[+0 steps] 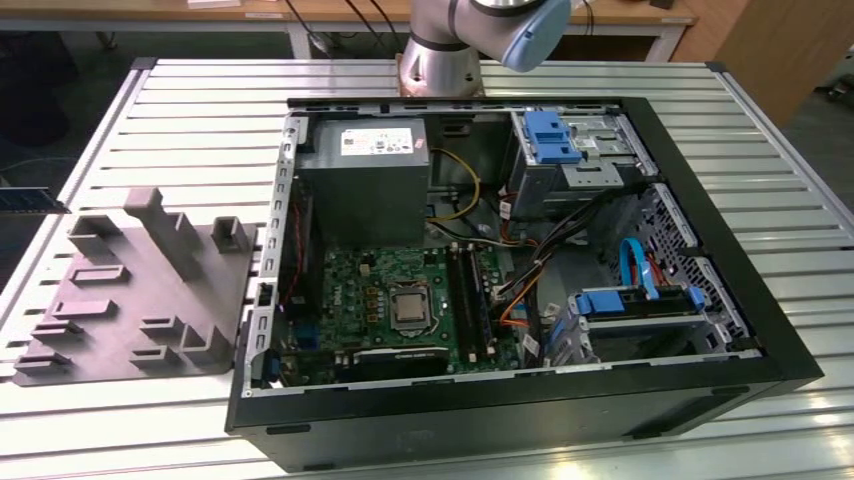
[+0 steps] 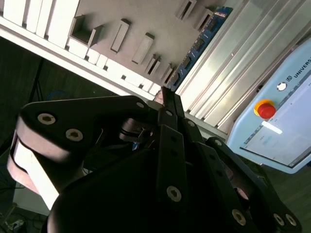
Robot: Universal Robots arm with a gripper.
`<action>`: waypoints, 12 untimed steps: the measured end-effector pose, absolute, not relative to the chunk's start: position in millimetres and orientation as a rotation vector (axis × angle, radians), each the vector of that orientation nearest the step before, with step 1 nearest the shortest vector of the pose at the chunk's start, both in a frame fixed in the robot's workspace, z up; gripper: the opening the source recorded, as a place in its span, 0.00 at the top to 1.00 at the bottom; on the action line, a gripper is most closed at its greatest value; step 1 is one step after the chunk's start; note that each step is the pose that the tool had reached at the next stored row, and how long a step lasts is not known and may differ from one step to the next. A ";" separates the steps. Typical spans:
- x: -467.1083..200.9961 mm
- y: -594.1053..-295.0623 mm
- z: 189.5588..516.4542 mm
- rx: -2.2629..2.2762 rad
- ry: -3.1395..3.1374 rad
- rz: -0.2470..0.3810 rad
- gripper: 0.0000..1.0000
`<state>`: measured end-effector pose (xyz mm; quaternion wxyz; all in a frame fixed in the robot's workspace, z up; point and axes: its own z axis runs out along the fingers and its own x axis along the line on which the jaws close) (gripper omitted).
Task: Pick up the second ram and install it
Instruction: 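Pick up the second ram and move it above second insertion slot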
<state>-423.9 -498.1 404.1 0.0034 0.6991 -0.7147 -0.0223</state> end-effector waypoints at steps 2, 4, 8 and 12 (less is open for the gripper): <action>-423.9 -498.1 404.2 2.191 -2.240 -0.070 0.88; -423.9 -498.1 404.3 2.191 -2.240 -0.070 0.88; -421.9 -498.1 404.3 2.191 -2.240 -0.070 0.88; -414.2 -498.1 404.3 2.191 -2.240 -0.070 0.88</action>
